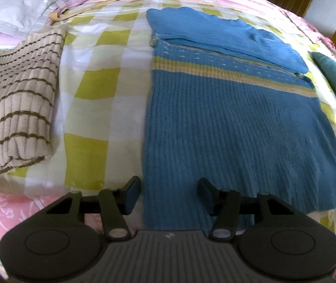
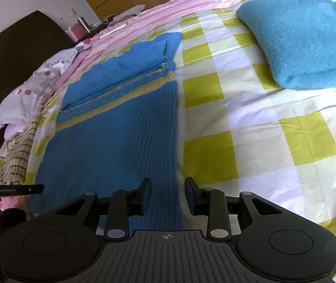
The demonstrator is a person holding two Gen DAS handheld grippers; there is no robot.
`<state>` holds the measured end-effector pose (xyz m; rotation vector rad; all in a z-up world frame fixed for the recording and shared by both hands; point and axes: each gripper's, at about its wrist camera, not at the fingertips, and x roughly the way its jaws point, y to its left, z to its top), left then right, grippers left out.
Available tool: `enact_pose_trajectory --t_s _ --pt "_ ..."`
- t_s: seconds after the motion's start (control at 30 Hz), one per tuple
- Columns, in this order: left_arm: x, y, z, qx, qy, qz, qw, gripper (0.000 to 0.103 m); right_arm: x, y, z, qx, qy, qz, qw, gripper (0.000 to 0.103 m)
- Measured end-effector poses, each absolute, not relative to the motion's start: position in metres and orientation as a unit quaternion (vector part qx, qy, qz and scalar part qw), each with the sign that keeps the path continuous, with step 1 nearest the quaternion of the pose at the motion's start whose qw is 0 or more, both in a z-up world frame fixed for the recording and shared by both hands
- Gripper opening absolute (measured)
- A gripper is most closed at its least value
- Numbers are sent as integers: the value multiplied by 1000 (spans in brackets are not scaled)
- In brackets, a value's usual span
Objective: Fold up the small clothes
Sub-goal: 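Lower both grippers onto the sweater hem and close them on it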
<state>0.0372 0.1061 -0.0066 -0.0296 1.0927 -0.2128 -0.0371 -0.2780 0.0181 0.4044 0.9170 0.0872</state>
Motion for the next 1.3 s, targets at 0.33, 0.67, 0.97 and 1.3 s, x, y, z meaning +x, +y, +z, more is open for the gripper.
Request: enact_pose_trajectory --t_s 0.33,0.67,0.97,1.3 --pt "38 106 -9 -21 522 -110 846 54 -34 -276 14 230 456 73 857 33" --pt "33 108 -8 -26 511 -119 851 42 -39 -280 8 264 451 86 848 33" --pt "32 112 -8 -51 507 -129 851 20 -40 -279 6 275 444 81 849 30" --pt "30 109 -8 -44 504 -138 852 17 -40 -270 2 271 443 82 851 21"
